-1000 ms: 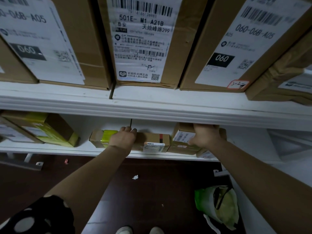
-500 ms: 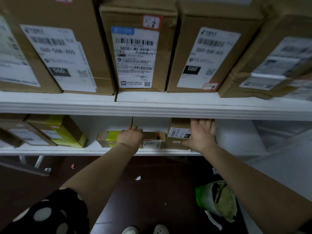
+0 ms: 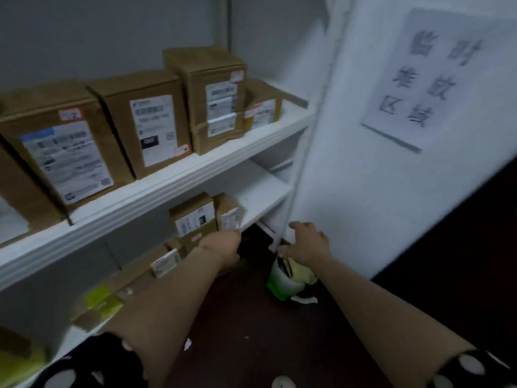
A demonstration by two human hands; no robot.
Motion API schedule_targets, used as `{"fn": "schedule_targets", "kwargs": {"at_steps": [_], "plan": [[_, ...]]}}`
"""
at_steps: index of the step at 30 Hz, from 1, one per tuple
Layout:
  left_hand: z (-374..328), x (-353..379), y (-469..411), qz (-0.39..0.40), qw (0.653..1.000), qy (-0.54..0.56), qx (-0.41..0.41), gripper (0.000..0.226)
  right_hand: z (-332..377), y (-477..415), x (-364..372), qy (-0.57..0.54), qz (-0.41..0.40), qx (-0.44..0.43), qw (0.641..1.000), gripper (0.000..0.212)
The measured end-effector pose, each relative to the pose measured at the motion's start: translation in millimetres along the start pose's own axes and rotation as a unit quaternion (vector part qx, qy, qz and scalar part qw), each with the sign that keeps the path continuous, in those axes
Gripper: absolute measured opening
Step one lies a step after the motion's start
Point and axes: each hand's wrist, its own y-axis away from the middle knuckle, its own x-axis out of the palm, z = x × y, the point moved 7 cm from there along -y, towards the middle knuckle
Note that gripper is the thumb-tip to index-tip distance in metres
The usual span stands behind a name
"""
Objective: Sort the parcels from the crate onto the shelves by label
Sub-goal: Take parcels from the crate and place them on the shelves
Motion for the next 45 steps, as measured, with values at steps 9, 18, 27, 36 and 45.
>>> {"fn": "schedule_targets", "kwargs": {"at_steps": [9, 18, 27, 36, 45], "plan": [[-244, 33, 47, 0.019, 0.968, -0.077, 0.237, 0.047, -197, 204, -5, -0.142, -0.091, 0.233, 0.958, 0.068], [-539, 134, 236, 0.045, 0.878, -0.148, 0.453, 0.049, -381, 493, 32, -0.272, -0.206, 0.403, 0.850, 0.064], [-782, 277, 492, 0.051, 0.735, -0.240, 0.633, 0.055, -529, 822, 105, -0.324, -0.293, 0.584, 0.684, 0.065], [-930, 362, 605, 0.071, 0.667, -0.243, 0.701, 0.045, -612, 981, 152, -0.346, -0.369, 0.653, 0.564, 0.060], [-1086, 453, 643, 0.125, 0.614, -0.187, 0.756, 0.043, -753, 1055, 165, -0.357, -0.387, 0.702, 0.480, 0.059]]}}
